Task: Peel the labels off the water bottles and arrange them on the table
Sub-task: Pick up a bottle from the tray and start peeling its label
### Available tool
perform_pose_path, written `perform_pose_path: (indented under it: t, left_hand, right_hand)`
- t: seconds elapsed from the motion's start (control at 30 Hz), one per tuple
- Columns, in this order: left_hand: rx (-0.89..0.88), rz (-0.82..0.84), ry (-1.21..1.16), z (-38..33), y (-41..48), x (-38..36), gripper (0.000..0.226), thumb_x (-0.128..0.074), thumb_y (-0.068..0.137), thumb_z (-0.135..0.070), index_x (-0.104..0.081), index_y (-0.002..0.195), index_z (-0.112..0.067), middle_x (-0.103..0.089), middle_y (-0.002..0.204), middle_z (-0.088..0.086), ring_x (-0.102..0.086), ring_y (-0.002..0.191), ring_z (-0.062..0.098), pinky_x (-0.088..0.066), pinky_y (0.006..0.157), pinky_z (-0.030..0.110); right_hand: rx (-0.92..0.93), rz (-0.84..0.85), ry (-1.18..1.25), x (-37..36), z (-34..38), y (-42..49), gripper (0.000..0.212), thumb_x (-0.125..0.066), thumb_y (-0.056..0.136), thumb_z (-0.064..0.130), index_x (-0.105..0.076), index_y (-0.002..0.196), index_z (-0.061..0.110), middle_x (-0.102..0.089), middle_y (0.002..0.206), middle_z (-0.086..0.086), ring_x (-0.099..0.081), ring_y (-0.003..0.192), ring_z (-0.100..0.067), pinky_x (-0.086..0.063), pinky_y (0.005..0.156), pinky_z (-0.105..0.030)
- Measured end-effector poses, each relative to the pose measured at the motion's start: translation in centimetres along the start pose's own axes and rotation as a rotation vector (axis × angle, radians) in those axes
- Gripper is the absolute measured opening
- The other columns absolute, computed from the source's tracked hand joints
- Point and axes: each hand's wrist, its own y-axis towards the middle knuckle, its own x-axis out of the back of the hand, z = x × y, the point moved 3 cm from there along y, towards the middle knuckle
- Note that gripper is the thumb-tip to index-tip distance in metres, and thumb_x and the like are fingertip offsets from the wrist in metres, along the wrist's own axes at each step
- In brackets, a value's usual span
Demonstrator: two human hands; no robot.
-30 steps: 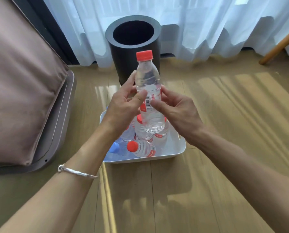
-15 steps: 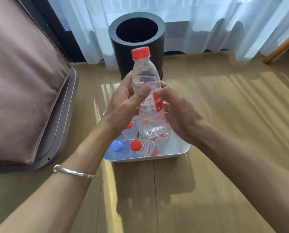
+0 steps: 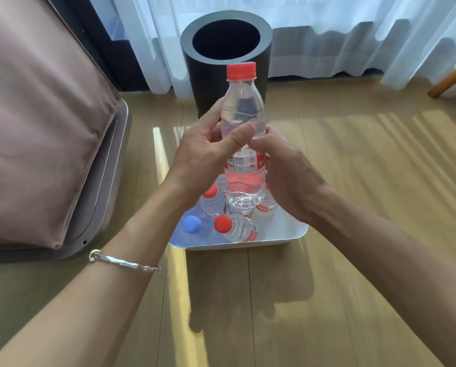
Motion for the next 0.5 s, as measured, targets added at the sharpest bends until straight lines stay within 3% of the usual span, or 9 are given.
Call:
perform_pose_path:
  t: [0.1, 0.17, 0.23, 0.3, 0.37, 0.5]
  left_hand:
    - [0.029, 0.021, 0.046, 0.1, 0.1, 0.0, 0.039, -0.060, 0.095, -0.026, -0.049, 0.131, -0.036, -0.074, 0.094, -0.013, -0.071, 0.092, 0.004, -0.055, 0.074, 0.020]
    - [0.060, 0.074, 0.101, 0.4, 0.3, -0.2, 0.058, -0.057, 0.095, -0.039, -0.037, 0.149, -0.029, -0.070, 0.116, -0.005, -0.067, 0.110, 0.011, -0.055, 0.090, 0.029]
    - [0.098, 0.138, 0.129, 0.8, 0.3, -0.2, 0.075, -0.058, 0.092, -0.037, -0.020, 0.156, -0.026, -0.060, 0.134, 0.006, -0.059, 0.122, 0.018, -0.048, 0.101, 0.034]
    - [0.120, 0.180, 0.128, 1.0, 0.3, -0.3, 0.087, -0.061, 0.086, -0.023, -0.012, 0.158, -0.025, -0.060, 0.133, 0.008, -0.063, 0.116, 0.014, -0.048, 0.101, 0.033]
    - [0.123, 0.211, 0.155, 1.0, 0.2, -0.3, 0.094, -0.058, 0.080, -0.015, -0.008, 0.158, -0.027, -0.064, 0.128, 0.006, -0.064, 0.111, 0.018, -0.052, 0.099, 0.037]
    - [0.118, 0.227, 0.292, 1.2, 0.2, -0.4, 0.104, -0.069, 0.082, -0.009, 0.000, 0.158, -0.030, -0.066, 0.121, -0.006, -0.067, 0.105, 0.009, -0.053, 0.096, 0.032]
  right_hand:
    - [0.004, -0.023, 0.010, -0.1, 0.1, -0.1, 0.059, -0.054, 0.077, 0.030, -0.051, 0.130, 0.004, -0.064, 0.108, -0.013, -0.067, 0.092, -0.016, -0.057, 0.081, -0.035]
    - [-0.019, -0.051, -0.006, -0.2, -0.1, -0.1, 0.061, -0.053, 0.075, 0.032, -0.049, 0.129, 0.004, -0.061, 0.108, -0.014, -0.065, 0.093, -0.020, -0.056, 0.085, -0.042]
    - [-0.037, -0.053, -0.016, -0.1, -0.2, -0.1, 0.065, -0.052, 0.073, 0.031, -0.047, 0.131, 0.004, -0.057, 0.117, -0.021, -0.064, 0.100, -0.026, -0.056, 0.088, -0.045]
    - [-0.046, -0.067, -0.013, 0.1, -0.4, -0.1, 0.067, -0.051, 0.067, 0.024, -0.047, 0.131, 0.004, -0.053, 0.122, -0.029, -0.062, 0.102, -0.033, -0.055, 0.085, -0.047]
    - [-0.059, -0.094, 0.007, 0.4, -0.6, -0.1, 0.072, -0.046, 0.060, 0.013, -0.046, 0.131, 0.005, -0.056, 0.111, -0.029, -0.059, 0.094, -0.034, -0.052, 0.078, -0.048]
    - [-0.074, -0.087, 0.026, 0.8, -0.8, -0.3, 0.074, -0.045, 0.057, 0.008, -0.046, 0.131, 0.007, -0.056, 0.110, -0.024, -0.056, 0.096, -0.034, -0.050, 0.086, -0.055]
